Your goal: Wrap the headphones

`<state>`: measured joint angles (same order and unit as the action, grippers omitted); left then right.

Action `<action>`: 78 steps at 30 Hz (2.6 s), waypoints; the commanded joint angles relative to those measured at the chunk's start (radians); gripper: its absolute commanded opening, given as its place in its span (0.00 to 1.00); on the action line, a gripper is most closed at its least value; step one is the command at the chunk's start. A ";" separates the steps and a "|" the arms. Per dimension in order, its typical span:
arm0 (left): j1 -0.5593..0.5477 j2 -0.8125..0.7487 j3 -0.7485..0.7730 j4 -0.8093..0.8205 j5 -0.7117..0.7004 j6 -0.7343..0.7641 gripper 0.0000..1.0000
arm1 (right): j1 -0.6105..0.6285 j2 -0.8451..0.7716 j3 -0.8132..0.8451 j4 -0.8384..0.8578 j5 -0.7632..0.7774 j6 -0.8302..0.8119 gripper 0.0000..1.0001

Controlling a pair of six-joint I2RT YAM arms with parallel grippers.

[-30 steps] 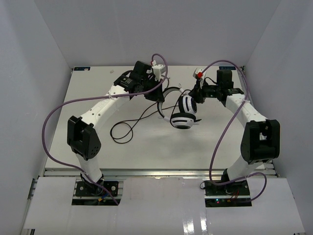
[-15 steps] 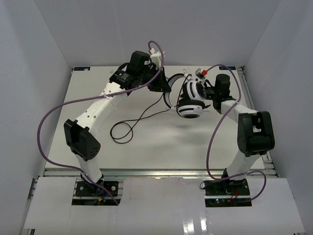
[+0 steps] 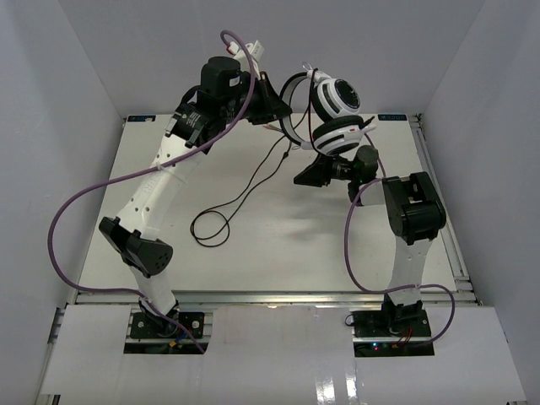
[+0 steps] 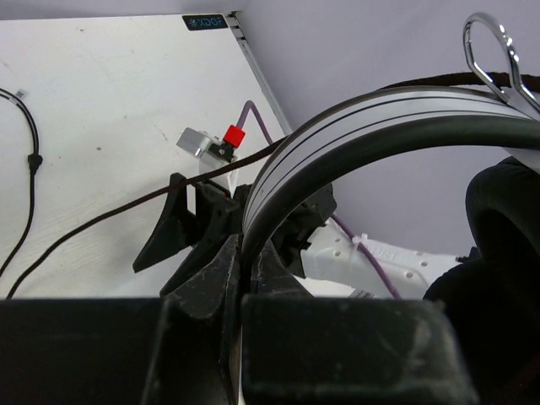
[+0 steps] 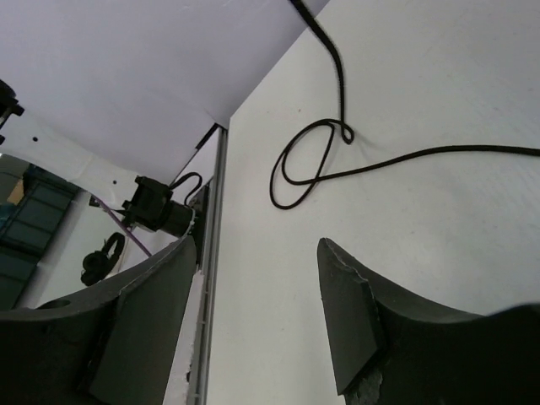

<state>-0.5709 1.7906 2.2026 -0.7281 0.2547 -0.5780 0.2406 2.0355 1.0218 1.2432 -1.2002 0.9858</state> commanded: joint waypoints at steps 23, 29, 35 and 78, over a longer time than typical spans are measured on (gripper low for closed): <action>0.040 -0.097 0.103 -0.073 -0.066 -0.080 0.00 | 0.210 -0.103 0.107 -0.232 0.600 -0.629 0.90; 0.042 -0.107 0.094 -0.075 -0.087 -0.070 0.00 | 0.209 -0.132 0.078 -0.299 0.506 -0.712 0.82; 0.045 -0.114 0.077 -0.070 -0.086 -0.069 0.00 | 0.223 -0.124 0.132 -0.459 0.579 -0.756 0.85; 0.172 -0.251 -0.104 -0.003 -0.397 -0.175 0.00 | 0.354 -0.326 -0.025 -0.562 0.534 -0.830 0.08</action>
<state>-0.4357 1.6042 2.1260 -0.8057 -0.0469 -0.7821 0.5794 1.9333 1.0735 0.9863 -0.7423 0.5060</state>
